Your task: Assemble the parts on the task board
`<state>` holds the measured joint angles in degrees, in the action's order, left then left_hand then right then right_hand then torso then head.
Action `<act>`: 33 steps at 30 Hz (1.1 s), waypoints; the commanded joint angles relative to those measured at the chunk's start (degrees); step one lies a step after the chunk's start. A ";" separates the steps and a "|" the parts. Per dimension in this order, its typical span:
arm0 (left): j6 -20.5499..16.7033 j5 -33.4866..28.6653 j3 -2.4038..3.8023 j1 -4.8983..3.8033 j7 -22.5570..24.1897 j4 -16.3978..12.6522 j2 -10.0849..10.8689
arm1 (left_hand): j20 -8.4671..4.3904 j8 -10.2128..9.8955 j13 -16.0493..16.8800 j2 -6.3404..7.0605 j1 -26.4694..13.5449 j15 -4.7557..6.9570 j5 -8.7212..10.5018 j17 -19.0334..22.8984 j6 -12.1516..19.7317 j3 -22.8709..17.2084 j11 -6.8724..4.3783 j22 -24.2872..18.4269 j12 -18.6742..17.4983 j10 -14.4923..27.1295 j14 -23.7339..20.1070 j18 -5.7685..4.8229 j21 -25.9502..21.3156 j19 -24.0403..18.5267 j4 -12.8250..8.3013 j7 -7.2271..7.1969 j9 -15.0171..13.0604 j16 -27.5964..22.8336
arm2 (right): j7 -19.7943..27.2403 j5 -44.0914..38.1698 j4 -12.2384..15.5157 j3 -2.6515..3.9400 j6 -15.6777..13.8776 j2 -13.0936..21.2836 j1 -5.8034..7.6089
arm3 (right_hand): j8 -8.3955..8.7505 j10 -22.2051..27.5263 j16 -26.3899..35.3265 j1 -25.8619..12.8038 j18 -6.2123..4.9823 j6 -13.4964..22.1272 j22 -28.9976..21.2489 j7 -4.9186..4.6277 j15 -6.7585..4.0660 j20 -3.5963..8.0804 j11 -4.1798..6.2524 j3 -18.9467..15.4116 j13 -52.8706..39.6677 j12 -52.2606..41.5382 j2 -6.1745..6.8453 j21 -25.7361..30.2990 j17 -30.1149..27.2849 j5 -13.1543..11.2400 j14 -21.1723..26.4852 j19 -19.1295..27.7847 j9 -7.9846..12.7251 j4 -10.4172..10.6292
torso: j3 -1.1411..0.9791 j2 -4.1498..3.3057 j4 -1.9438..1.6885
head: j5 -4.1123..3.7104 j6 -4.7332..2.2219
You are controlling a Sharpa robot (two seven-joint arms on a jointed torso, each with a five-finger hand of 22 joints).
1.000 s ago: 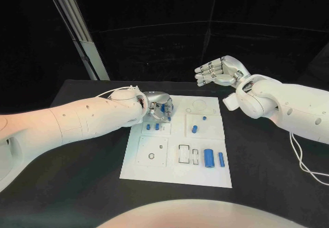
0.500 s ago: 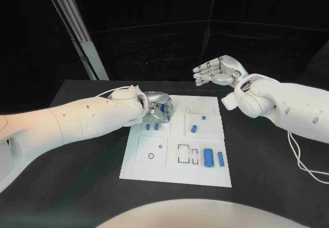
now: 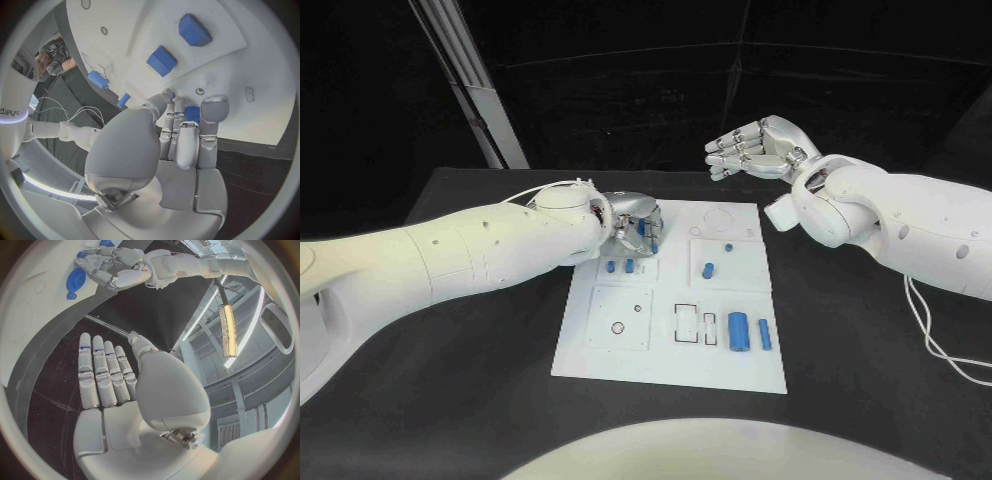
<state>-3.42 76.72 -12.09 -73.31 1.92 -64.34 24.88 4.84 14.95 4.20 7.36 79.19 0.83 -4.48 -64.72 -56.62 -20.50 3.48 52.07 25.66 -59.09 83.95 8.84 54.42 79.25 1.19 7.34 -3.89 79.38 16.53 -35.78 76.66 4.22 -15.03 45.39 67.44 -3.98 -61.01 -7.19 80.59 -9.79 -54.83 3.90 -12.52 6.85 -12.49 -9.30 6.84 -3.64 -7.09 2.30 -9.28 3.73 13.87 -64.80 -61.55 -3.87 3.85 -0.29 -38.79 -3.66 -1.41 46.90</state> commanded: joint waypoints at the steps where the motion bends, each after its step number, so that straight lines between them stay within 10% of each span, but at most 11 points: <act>1: 1.54 0.67 -0.19 0.24 -0.79 -0.01 -0.10 | -0.14 -0.44 -0.07 -0.44 0.04 0.25 0.29 -0.07 -0.16 -0.39 0.16 0.13 -0.30 -0.49 1.40 -0.83 0.31 0.27 -0.19 0.01 0.07 0.39 | 0.51 -0.03 0.14 0.03 0.47 -0.03 0.10 | 0.11 0.31 -0.24 -0.23 -0.64 -0.06 0.05 -0.34 -0.16 0.00 -0.12 0.25 0.08 -0.15 -0.41 0.28 -0.07 -0.30 0.42 -0.48 0.08 -0.04 | -0.03 -0.02 -0.03 | -0.08 0.02; 33: 2.68 0.67 -0.18 0.29 -0.92 -0.21 -0.51 | -0.05 -2.13 -0.39 0.54 -1.06 0.03 0.42 0.40 0.64 -0.64 0.48 0.56 -1.71 -0.18 1.35 -0.92 0.48 0.16 -0.41 0.34 0.17 0.33 | 0.52 -0.03 0.26 0.04 0.53 0.02 0.11 | 0.12 0.33 -0.28 -0.20 -0.64 -0.07 0.05 -0.33 -0.16 0.00 -0.11 0.29 0.08 -0.17 -0.40 0.32 -0.06 -0.33 0.43 -0.48 0.08 -0.10 | 0.00 0.00 -0.22 | -0.32 0.04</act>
<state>-3.09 76.99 -12.05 -73.32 1.62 -64.48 24.48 4.84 12.96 3.80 7.93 78.63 0.82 -4.22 -64.37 -56.40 -20.97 3.68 52.55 24.27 -59.28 83.94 8.84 54.63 79.25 0.71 7.57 -3.78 79.38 16.52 -35.78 76.79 4.22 -14.91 45.44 67.44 -3.98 -61.01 -7.19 80.59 -9.79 -54.82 3.90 -12.53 6.85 -12.49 -9.31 6.84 -3.64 -7.09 2.30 -9.28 3.73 13.87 -64.81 -61.56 -3.87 3.85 -0.27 -38.78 -3.86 -1.72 46.93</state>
